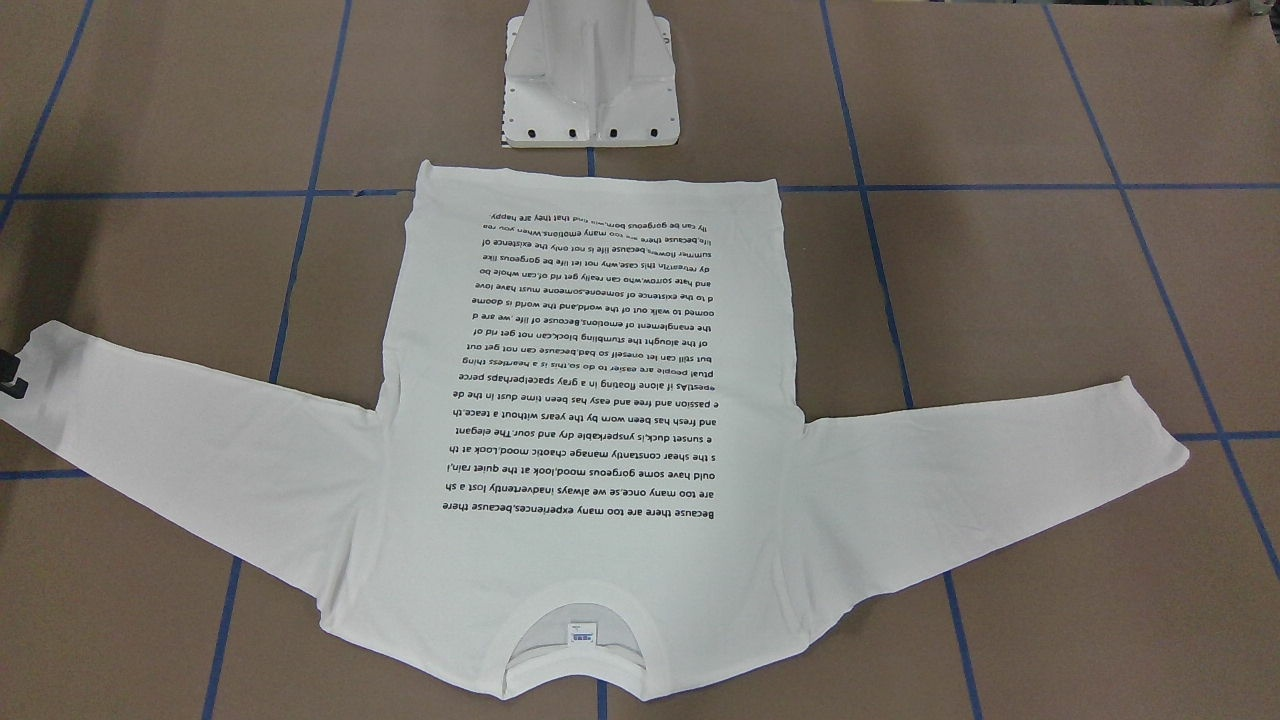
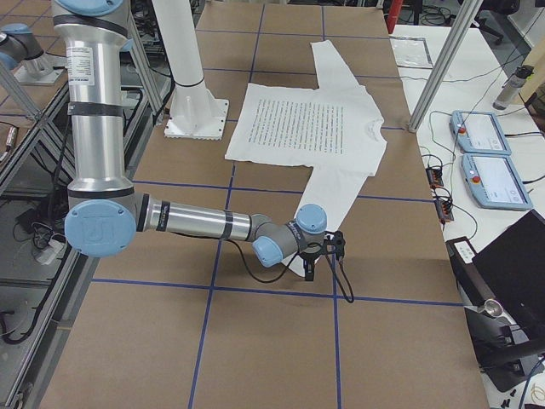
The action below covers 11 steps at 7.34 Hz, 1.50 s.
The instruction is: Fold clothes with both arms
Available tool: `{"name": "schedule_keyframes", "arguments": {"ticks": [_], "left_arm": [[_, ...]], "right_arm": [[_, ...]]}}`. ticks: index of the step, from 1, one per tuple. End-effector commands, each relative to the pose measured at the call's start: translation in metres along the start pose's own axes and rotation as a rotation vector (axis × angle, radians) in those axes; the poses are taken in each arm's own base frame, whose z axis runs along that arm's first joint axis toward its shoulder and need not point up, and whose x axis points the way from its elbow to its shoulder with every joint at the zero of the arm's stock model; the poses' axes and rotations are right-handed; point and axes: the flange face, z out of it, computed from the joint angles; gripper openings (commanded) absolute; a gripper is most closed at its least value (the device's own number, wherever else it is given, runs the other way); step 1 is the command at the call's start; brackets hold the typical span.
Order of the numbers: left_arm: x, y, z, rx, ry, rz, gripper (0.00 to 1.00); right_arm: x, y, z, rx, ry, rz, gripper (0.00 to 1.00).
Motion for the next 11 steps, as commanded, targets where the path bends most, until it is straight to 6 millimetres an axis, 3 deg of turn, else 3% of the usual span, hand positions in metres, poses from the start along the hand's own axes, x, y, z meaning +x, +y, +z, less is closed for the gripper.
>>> {"name": "schedule_keyframes", "arguments": {"ticks": [1, 6, 7, 8, 9, 11], "left_arm": [[-0.001, 0.001, 0.001, -0.002, 0.000, -0.002, 1.00], [-0.001, 0.002, 0.001, -0.002, 0.000, -0.004, 1.00], [-0.001, 0.002, 0.001, -0.002, 0.000, -0.004, 1.00], [-0.002, 0.003, 0.001, -0.003, 0.000, -0.005, 1.00], [-0.001, 0.002, 0.000, -0.002, 0.000, -0.004, 1.00], [-0.002, 0.003, 0.002, -0.006, 0.000, -0.007, 1.00]], "right_arm": [[0.005, 0.004, 0.006, -0.015, 0.005, 0.004, 0.84], [0.014, 0.010, 0.012, -0.030, 0.013, 0.018, 0.66], [0.013, 0.009, 0.012, -0.029, 0.012, 0.020, 0.50], [0.009, 0.005, 0.010, -0.023, 0.009, 0.019, 0.20], [0.006, 0.004, 0.007, -0.019, 0.003, 0.015, 0.00], [-0.015, -0.003, -0.012, 0.006, -0.022, -0.009, 0.00]]}}
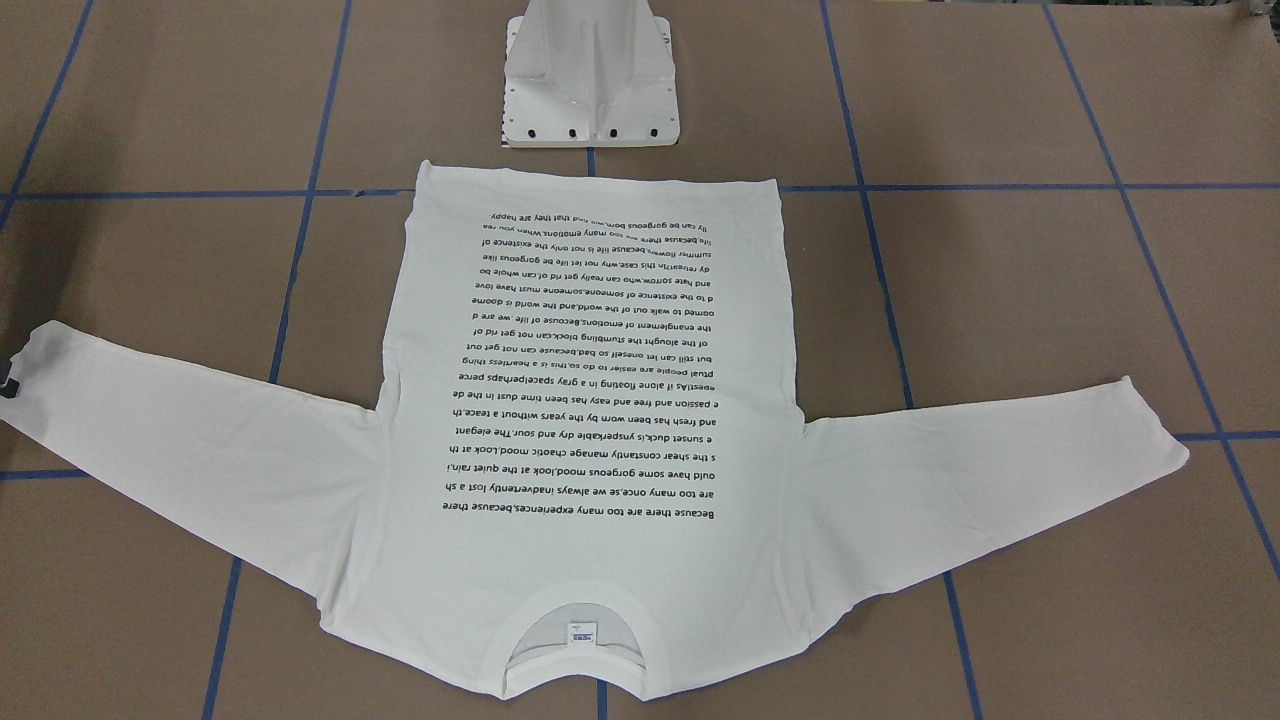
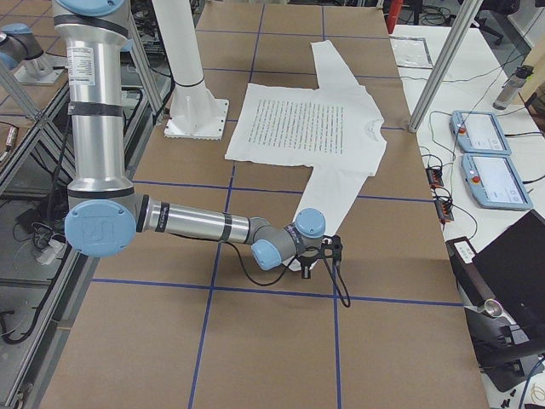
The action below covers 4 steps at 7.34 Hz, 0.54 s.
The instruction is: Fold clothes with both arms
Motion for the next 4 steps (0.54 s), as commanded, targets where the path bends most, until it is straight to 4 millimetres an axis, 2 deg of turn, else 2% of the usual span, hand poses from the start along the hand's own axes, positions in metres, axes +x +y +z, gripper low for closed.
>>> {"name": "schedule_keyframes", "arguments": {"ticks": [1, 2, 4], "left_arm": [[0.000, -0.001, 0.000, 0.001, 0.000, 0.001, 1.00], [0.000, 0.000, 0.000, 0.000, 0.000, 0.000, 1.00], [-0.001, -0.001, 0.001, 0.000, 0.000, 0.000, 1.00]], "right_arm": [[-0.030, -0.010, -0.035, 0.024, -0.020, -0.007, 0.00], [-0.059, -0.016, -0.066, 0.007, -0.005, 0.021, 0.00], [-0.169, -0.046, -0.164, -0.014, 0.063, 0.071, 0.00]]}}
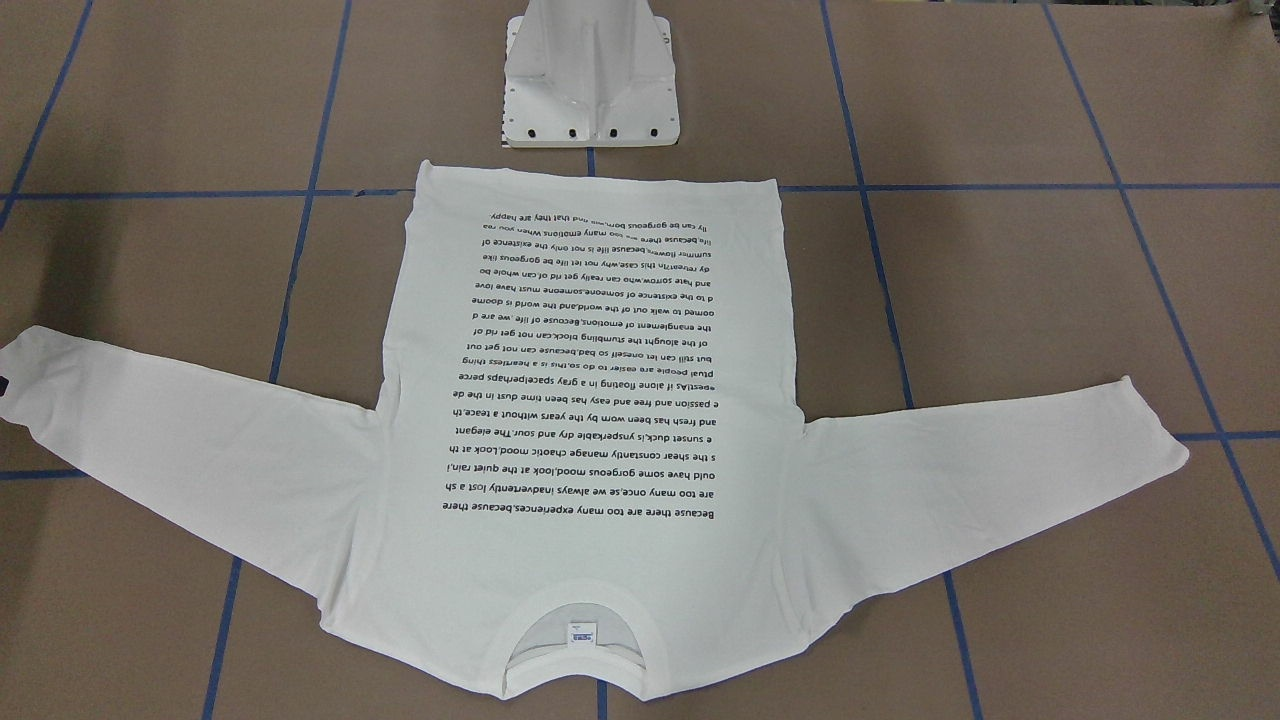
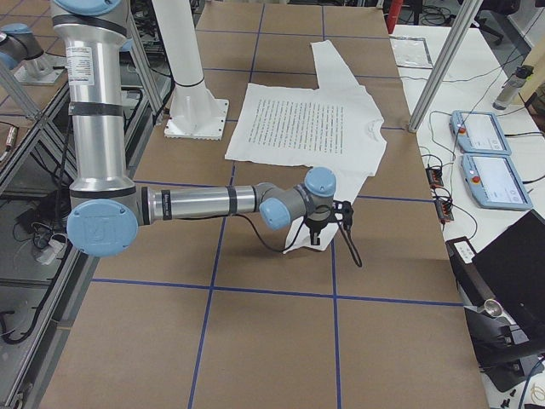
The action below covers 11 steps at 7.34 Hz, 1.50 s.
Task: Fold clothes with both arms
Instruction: 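Grasp the sleeve cuff nearest the right gripper and fold it across the shirt body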
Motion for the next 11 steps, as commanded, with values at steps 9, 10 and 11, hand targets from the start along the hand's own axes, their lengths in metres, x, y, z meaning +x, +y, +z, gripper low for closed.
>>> {"name": "schedule_keyframes", "arguments": {"ticks": [9, 10, 11], "left_arm": [[-0.006, 0.002, 0.007, -0.013, 0.001, -0.014, 1.00], [-0.006, 0.002, 0.007, -0.013, 0.001, -0.014, 1.00], [-0.006, 0.002, 0.006, -0.012, 0.001, -0.013, 1.00]], "right_arm": [[-0.551, -0.117, -0.145, 0.016, 0.162, 0.167, 0.00], [-0.596, -0.115, -0.102, 0.068, 0.139, 0.175, 0.00], [-0.632, -0.113, -0.065, 0.103, 0.109, 0.189, 0.00]]}}
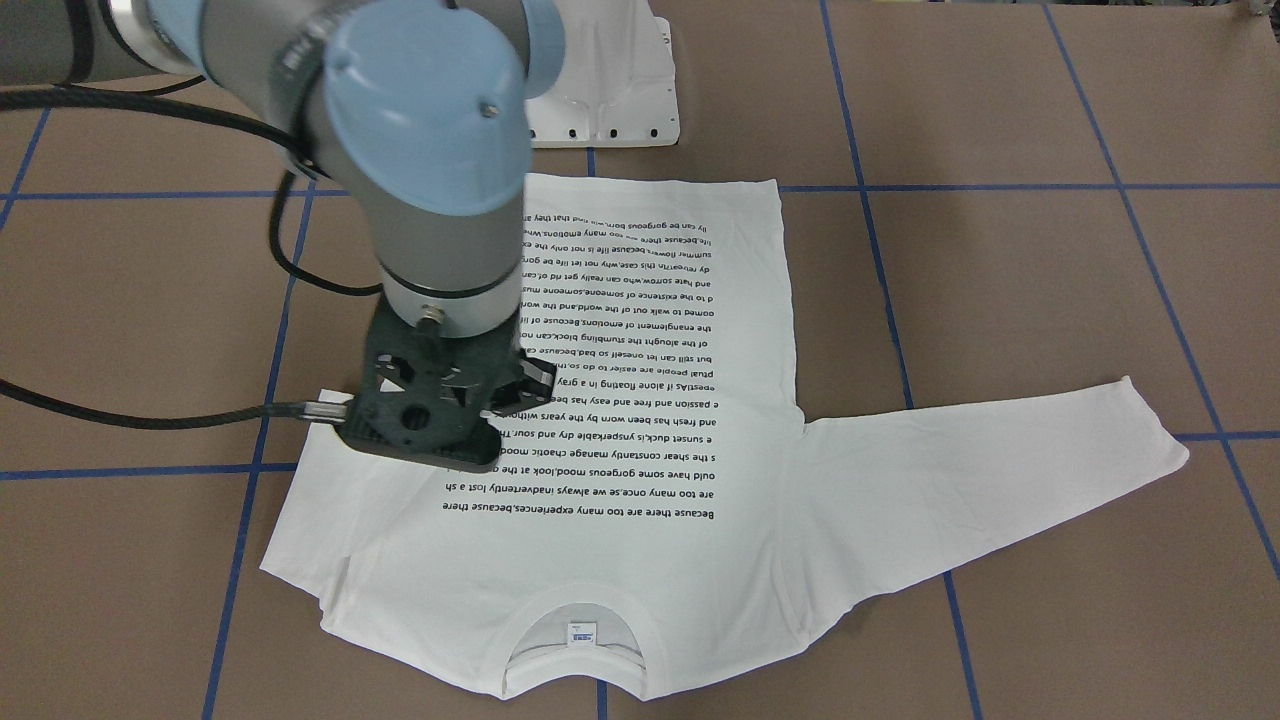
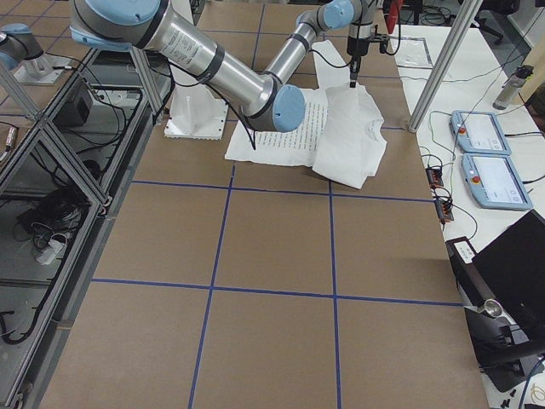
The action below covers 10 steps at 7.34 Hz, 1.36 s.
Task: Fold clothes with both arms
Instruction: 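Grasp the sleeve cuff nearest the right gripper and fold it across the shirt body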
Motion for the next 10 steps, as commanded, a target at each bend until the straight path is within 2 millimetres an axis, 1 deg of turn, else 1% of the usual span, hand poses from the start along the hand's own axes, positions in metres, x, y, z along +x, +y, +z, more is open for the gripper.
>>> {"name": "schedule_keyframes", "arguments": {"ticks": [1, 2, 3, 4, 5, 6, 7, 8, 9, 10], "left_arm": [[0.000, 0.000, 0.000, 0.001, 0.000, 0.001, 1.00], [0.000, 0.000, 0.000, 0.001, 0.000, 0.001, 1.00], [0.001, 0.000, -0.001, 0.002, 0.001, 0.002, 1.00], [0.001, 0.000, -0.001, 0.002, 0.000, 0.002, 1.00], [0.001, 0.000, -0.001, 0.002, 0.000, 0.002, 1.00], [0.002, 0.000, -0.002, 0.002, 0.001, 0.002, 1.00], [0.001, 0.000, -0.001, 0.001, 0.000, 0.001, 1.00], [0.002, 0.000, -0.002, 0.003, 0.000, 0.003, 1.00], [0.003, -0.001, -0.003, 0.005, -0.001, 0.005, 1.00], [0.003, -0.001, -0.004, 0.007, -0.001, 0.007, 1.00]], "right_arm": [[-0.077, 0.030, 0.055, 0.050, -0.072, 0.010, 0.00], [-0.111, 0.045, 0.070, 0.118, -0.068, 0.016, 0.00], [-0.138, 0.050, 0.081, 0.139, -0.108, 0.022, 0.00], [-0.146, 0.057, 0.081, 0.152, -0.147, 0.022, 0.00], [-0.158, 0.063, 0.066, 0.153, -0.171, 0.057, 0.00], [-0.169, 0.070, 0.059, 0.154, -0.177, 0.057, 0.00], [-0.174, 0.072, 0.056, 0.170, -0.193, 0.060, 0.18], [-0.180, 0.072, 0.050, 0.171, -0.196, 0.059, 0.32], [-0.186, 0.073, 0.040, 0.173, -0.206, 0.055, 0.99], [-0.189, 0.074, 0.035, 0.175, -0.212, 0.052, 1.00]]}}
